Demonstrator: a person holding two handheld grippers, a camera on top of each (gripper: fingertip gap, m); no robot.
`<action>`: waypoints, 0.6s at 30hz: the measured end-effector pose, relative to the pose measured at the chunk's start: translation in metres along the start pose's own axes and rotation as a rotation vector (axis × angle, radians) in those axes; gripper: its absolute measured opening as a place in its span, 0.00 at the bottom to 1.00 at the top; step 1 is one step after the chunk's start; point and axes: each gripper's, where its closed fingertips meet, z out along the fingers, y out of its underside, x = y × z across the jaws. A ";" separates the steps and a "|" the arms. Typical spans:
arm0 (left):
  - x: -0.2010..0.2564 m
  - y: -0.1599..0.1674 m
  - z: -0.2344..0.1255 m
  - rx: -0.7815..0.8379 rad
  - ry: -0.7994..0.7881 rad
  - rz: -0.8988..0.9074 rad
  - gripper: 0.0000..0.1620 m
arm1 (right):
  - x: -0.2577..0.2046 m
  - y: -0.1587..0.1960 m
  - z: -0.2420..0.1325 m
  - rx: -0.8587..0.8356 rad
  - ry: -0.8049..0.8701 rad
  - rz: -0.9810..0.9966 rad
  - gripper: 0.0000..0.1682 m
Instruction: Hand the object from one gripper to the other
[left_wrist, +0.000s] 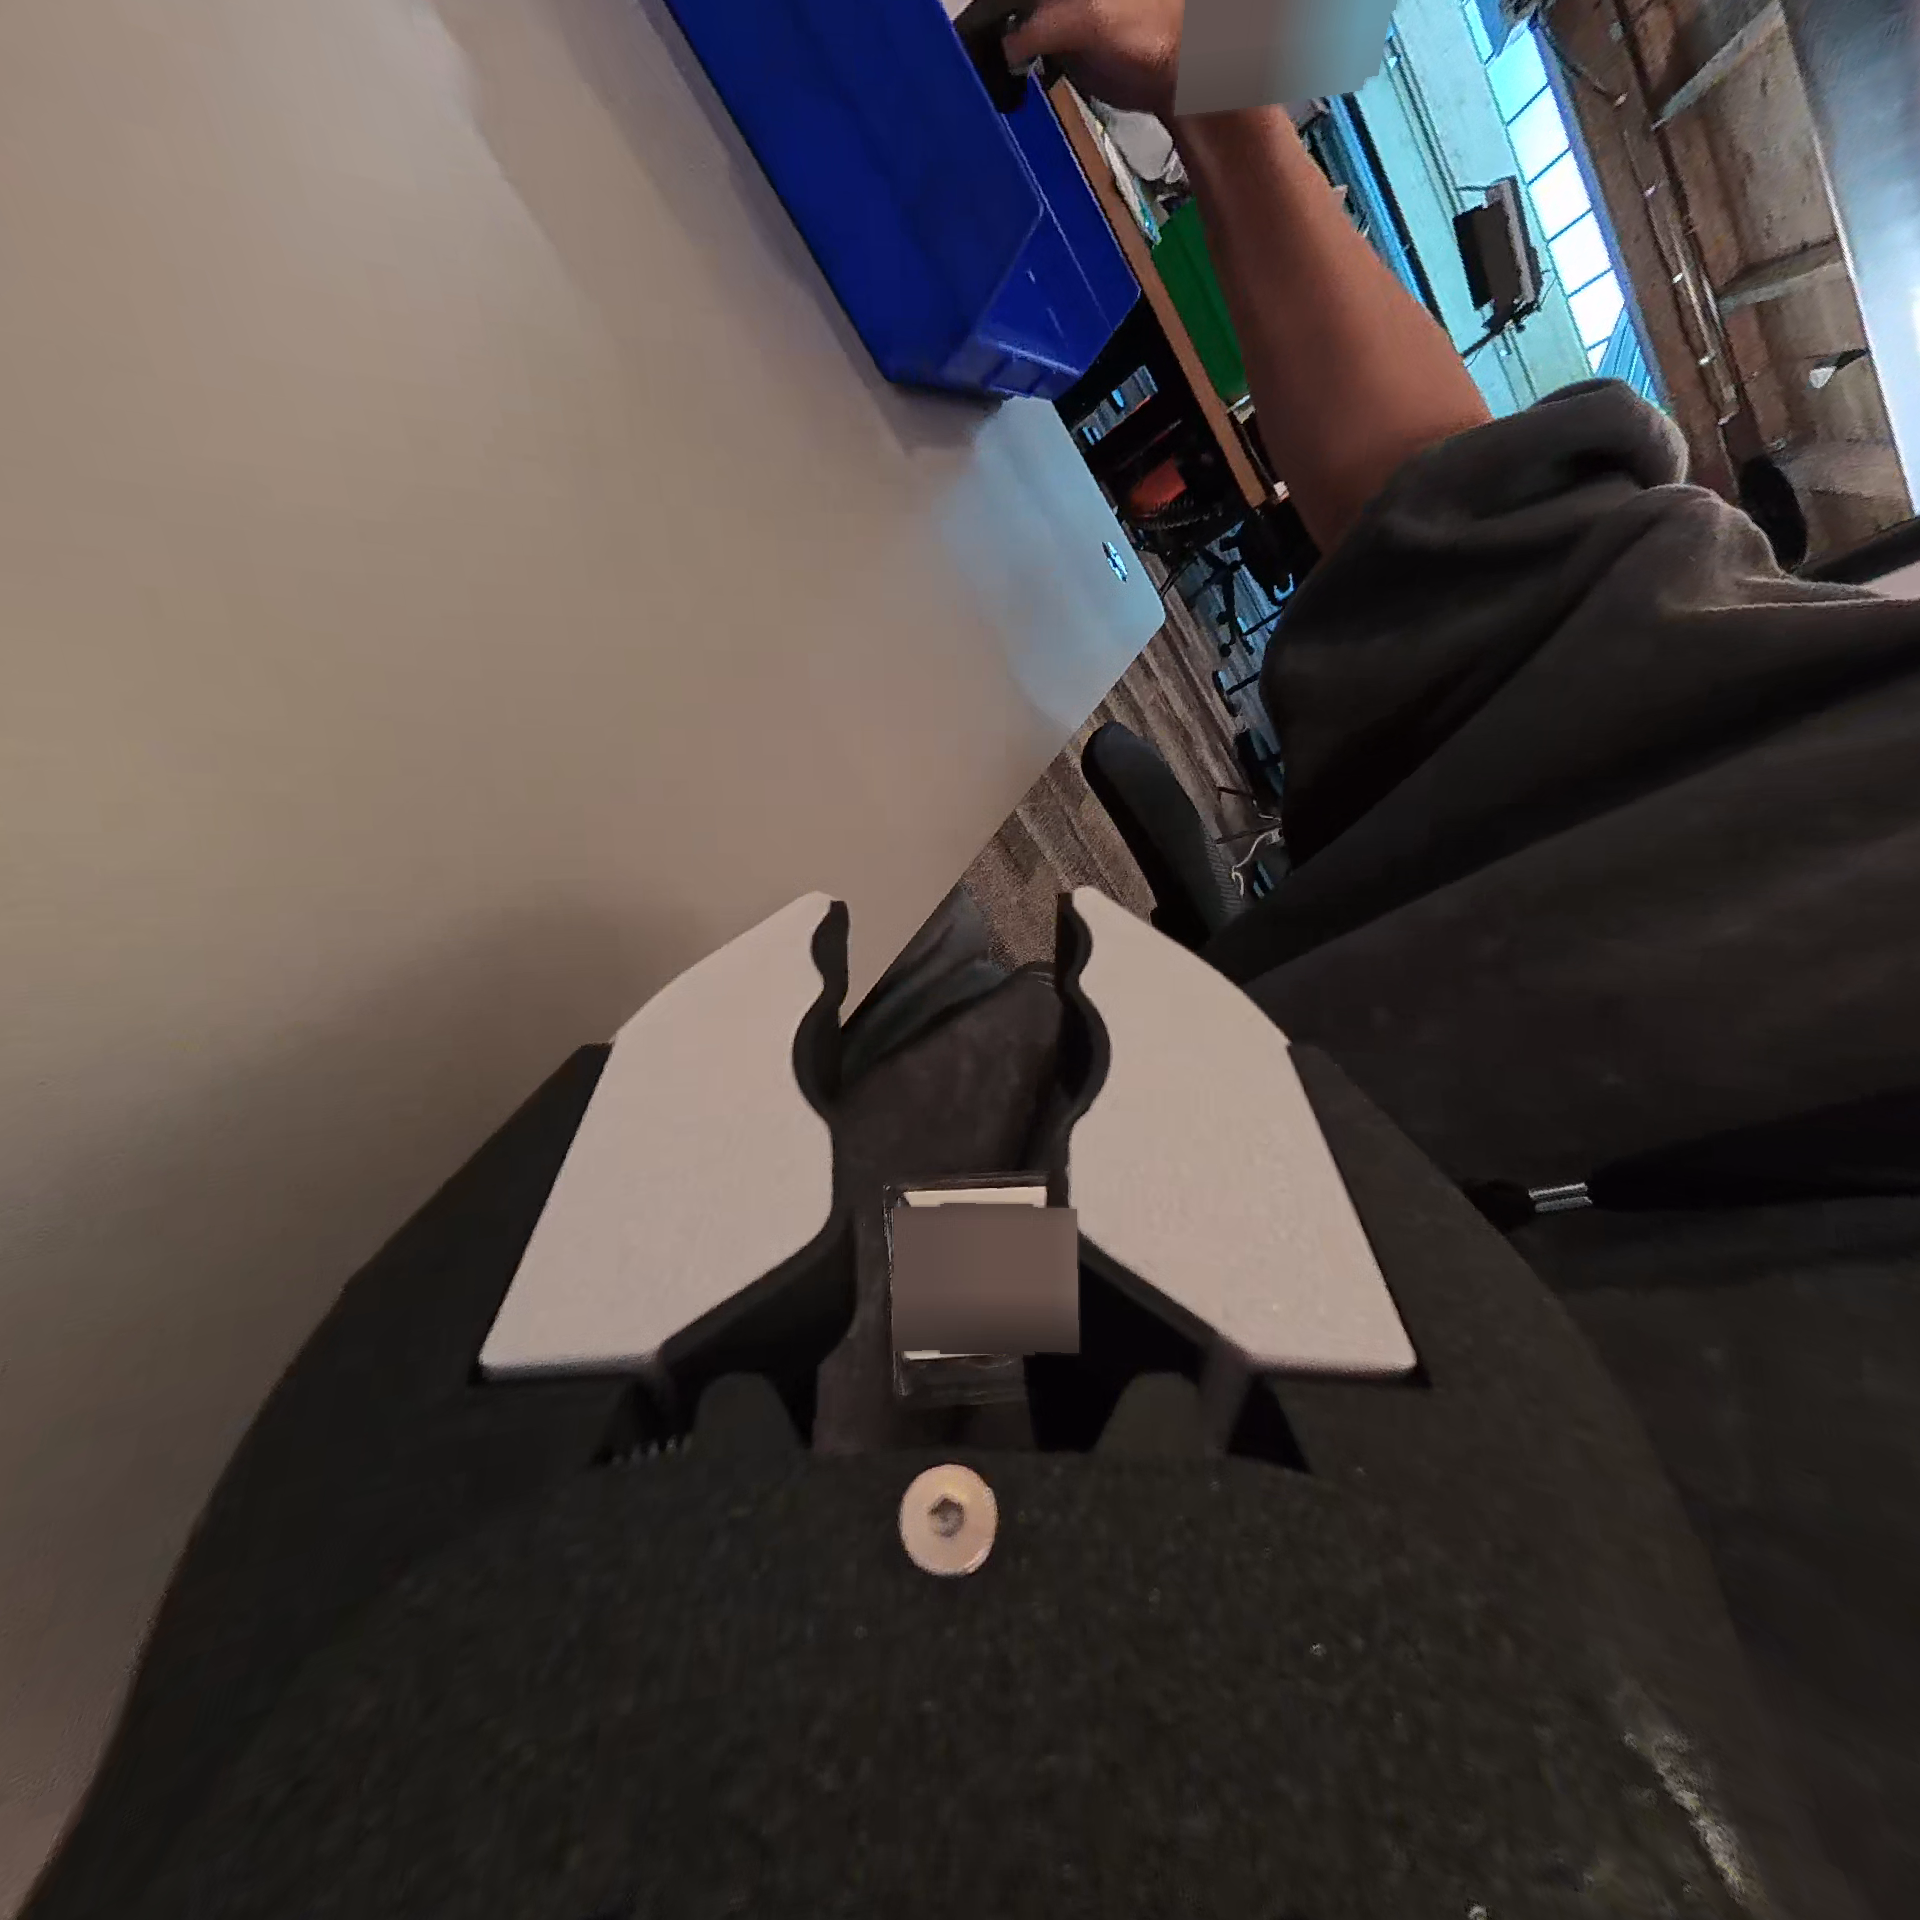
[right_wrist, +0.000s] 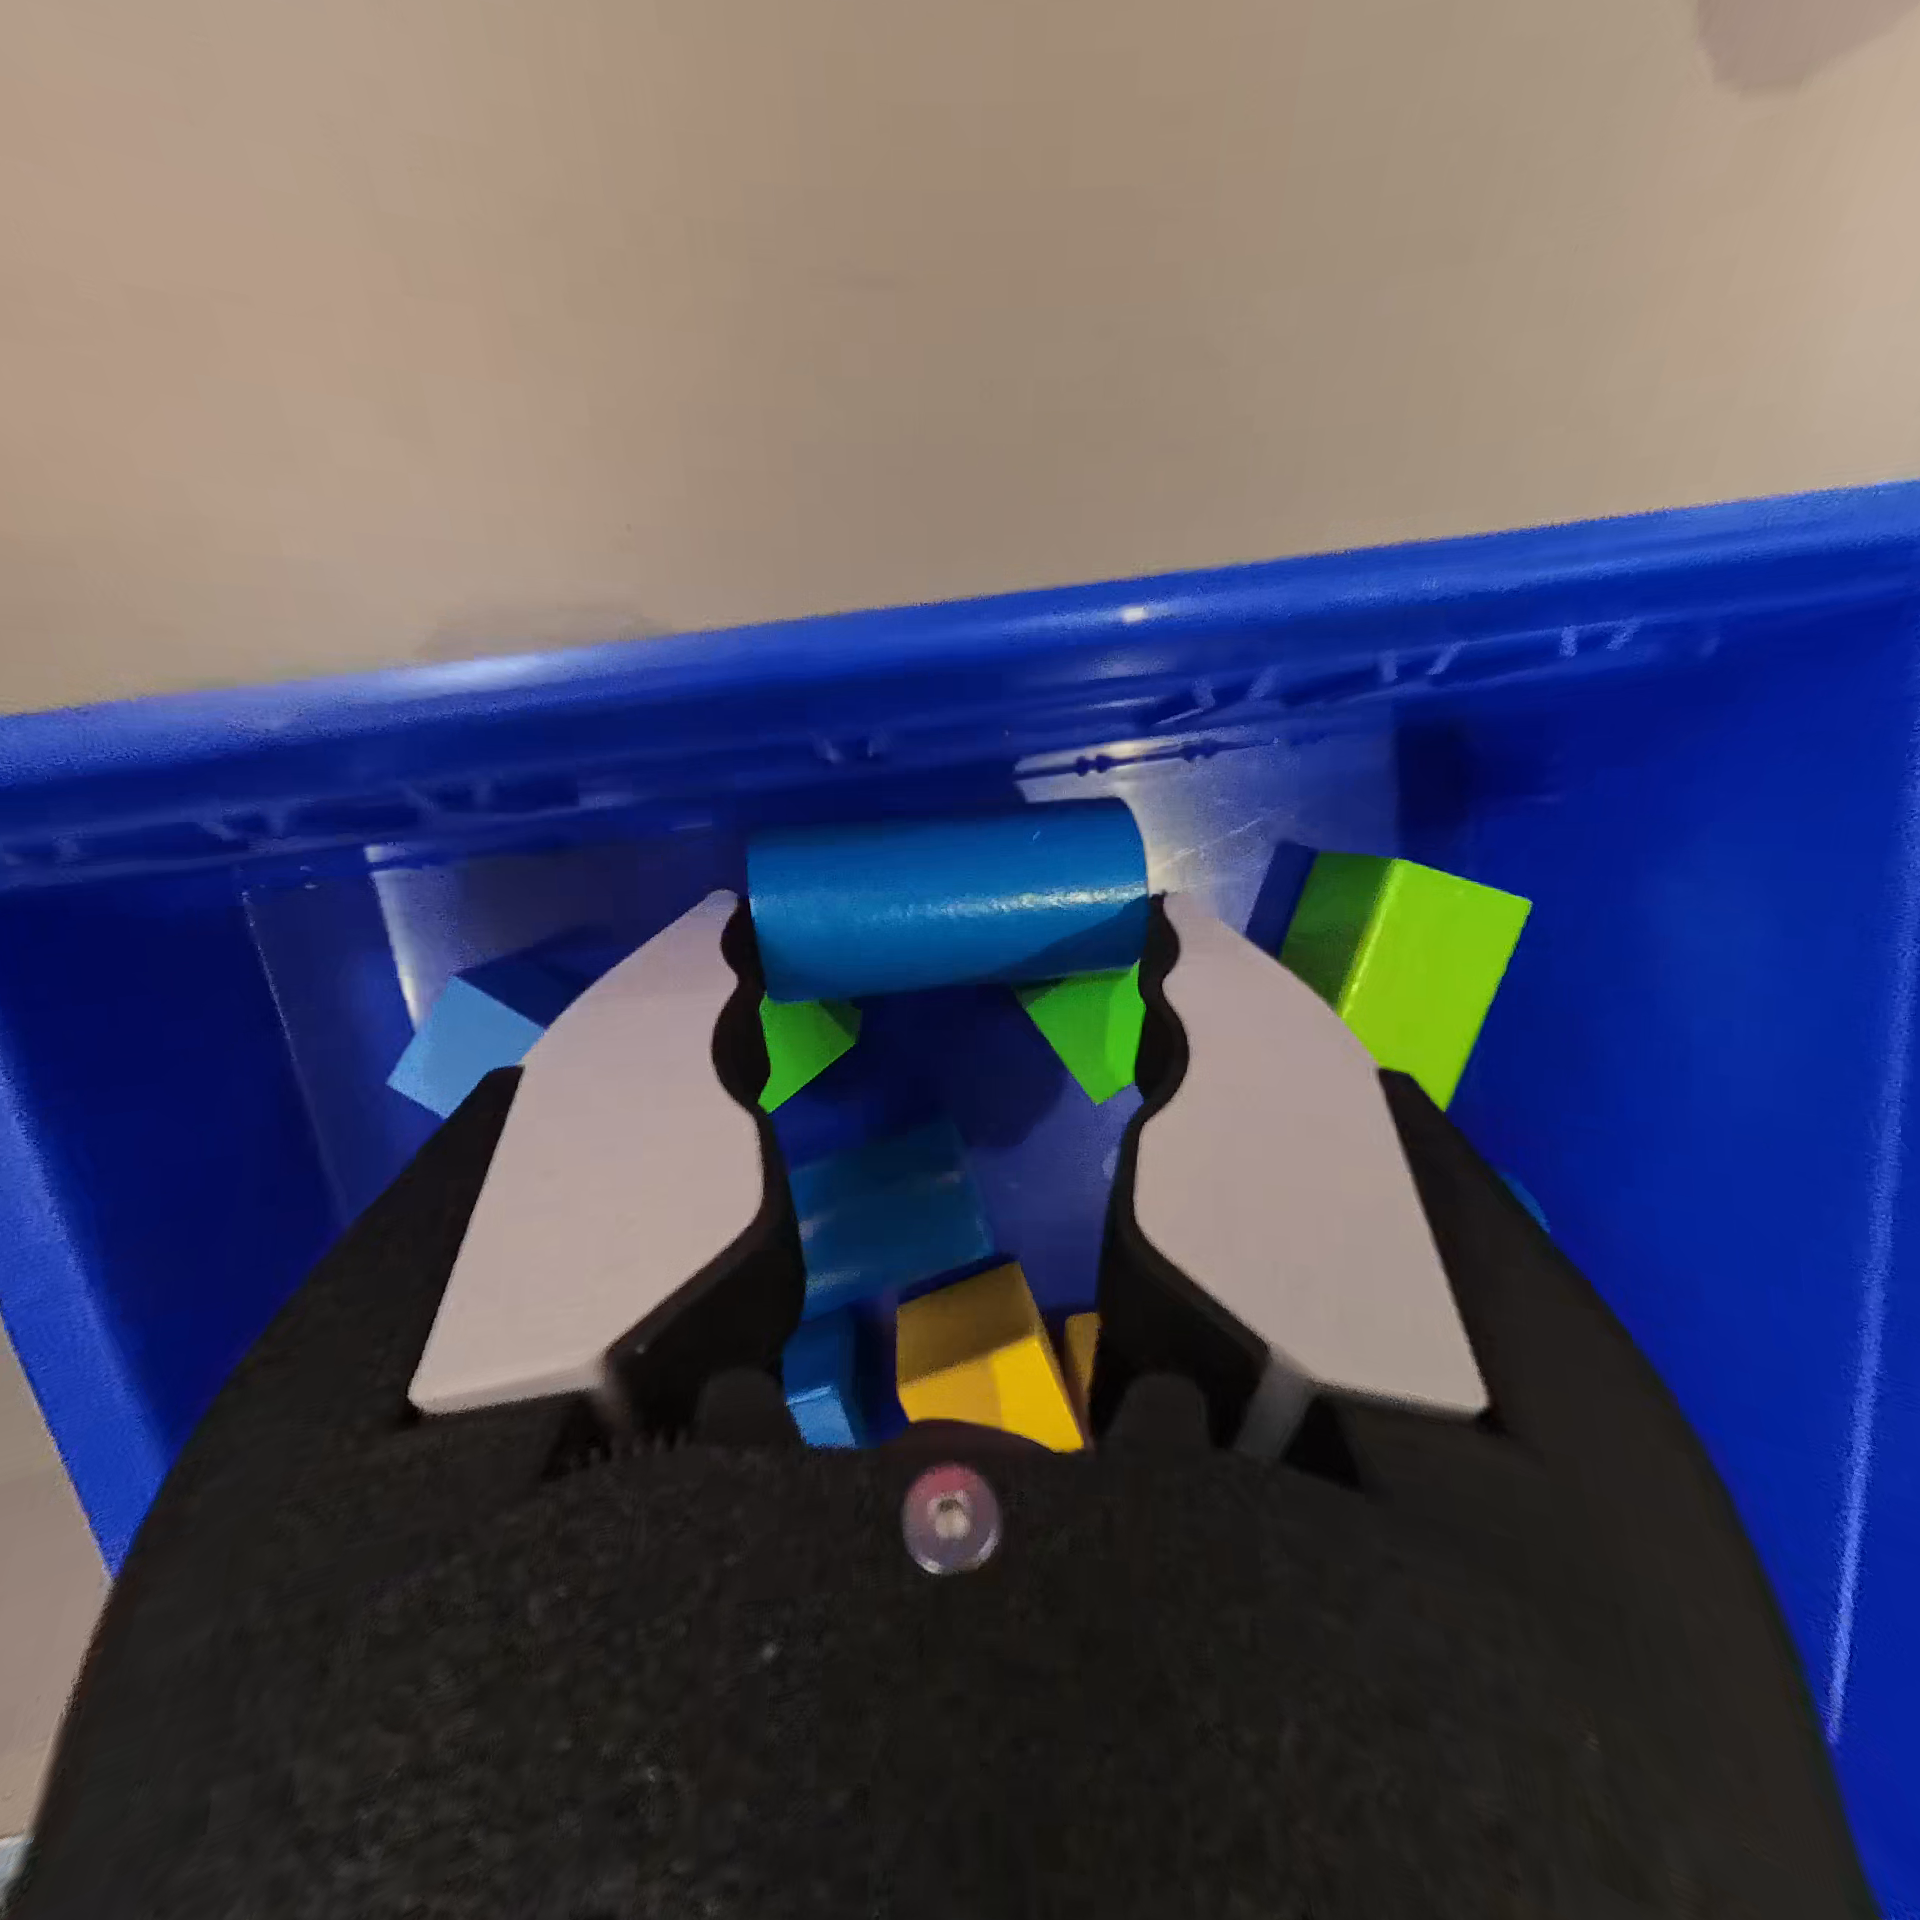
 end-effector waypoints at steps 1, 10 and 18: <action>-0.001 0.000 0.001 0.000 -0.004 -0.001 0.23 | 0.000 0.001 0.003 -0.018 -0.015 0.000 0.41; -0.007 -0.002 0.003 -0.011 -0.023 0.008 0.23 | 0.007 0.029 0.013 -0.154 -0.026 -0.056 0.42; -0.006 -0.005 0.004 -0.002 0.002 -0.003 0.23 | 0.002 0.028 0.012 -0.157 0.019 -0.030 0.46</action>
